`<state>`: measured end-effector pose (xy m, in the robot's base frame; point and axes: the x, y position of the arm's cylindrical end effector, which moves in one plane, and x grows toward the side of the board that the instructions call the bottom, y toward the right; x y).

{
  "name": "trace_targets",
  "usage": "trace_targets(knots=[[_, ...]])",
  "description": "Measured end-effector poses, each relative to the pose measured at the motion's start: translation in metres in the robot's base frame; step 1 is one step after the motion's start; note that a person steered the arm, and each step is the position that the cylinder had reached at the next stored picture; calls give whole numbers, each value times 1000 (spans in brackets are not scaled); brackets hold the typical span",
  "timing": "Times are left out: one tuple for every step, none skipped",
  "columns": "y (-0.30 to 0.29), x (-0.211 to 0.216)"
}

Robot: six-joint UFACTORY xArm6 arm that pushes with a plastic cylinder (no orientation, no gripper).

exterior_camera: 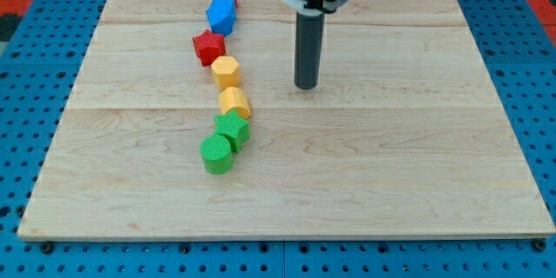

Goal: Move the red star away from the blue triangle and yellow hexagon

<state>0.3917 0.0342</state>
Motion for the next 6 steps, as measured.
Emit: trace_targets(knots=[[-40, -27], [-73, -63], [-163, -63], [-170, -75], [-158, -81], [-147, -81]])
